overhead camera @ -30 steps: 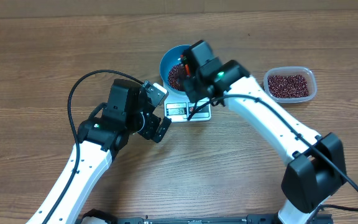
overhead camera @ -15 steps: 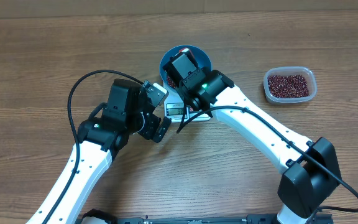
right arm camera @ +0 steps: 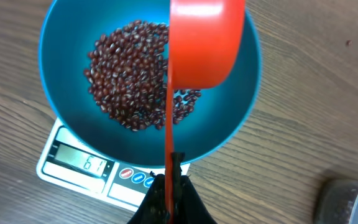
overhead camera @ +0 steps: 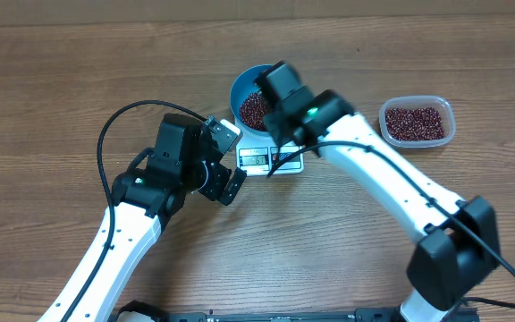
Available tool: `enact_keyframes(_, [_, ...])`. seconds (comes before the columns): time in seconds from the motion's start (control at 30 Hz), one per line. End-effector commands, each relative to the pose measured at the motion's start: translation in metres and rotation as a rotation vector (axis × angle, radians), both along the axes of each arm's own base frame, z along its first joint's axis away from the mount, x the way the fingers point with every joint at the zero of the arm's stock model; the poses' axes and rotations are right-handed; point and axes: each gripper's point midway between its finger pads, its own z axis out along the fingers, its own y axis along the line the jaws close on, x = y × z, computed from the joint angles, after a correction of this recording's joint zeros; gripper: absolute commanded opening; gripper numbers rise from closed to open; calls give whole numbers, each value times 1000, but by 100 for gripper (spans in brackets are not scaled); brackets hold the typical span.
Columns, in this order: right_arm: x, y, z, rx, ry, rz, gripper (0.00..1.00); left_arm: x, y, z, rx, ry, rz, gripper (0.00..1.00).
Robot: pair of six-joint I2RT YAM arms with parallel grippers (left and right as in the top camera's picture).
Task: Scoop item into bowl and weigh 150g on scale
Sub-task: 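Tip the scoop to pour beans into the blue bowl, then return the empty scoop right to the bean tub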
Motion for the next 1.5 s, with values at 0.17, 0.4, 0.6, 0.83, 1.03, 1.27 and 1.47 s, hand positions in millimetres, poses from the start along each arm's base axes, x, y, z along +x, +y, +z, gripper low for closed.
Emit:
enact_keyframes(0.17, [-6,-19,91,392,-13,77,4,1,3,-3,2,10,18,100])
enact_keyframes(0.4, [-8,-84,117,508,-3,-35,4,1,3,-3,2,10,18,99])
enact_keyframes(0.6, [-18,-159,101,480,73,-236,4,1,3,-3,2,10,18,100])
enact_keyframes(0.83, [-32,-230,83,421,131,-456,4,1,3,-3,2,10,18,99])
enact_keyframes(1.03, [-42,-258,59,407,199,-554,4,1,3,-3,2,10,18,99])
enact_keyframes(1.27, [-46,-271,23,393,264,-610,4,1,3,-3,2,10,18,99])
enact_keyframes(1.47, [-48,-296,-11,258,315,-678,4,1,3,-3,2,10,18,99])
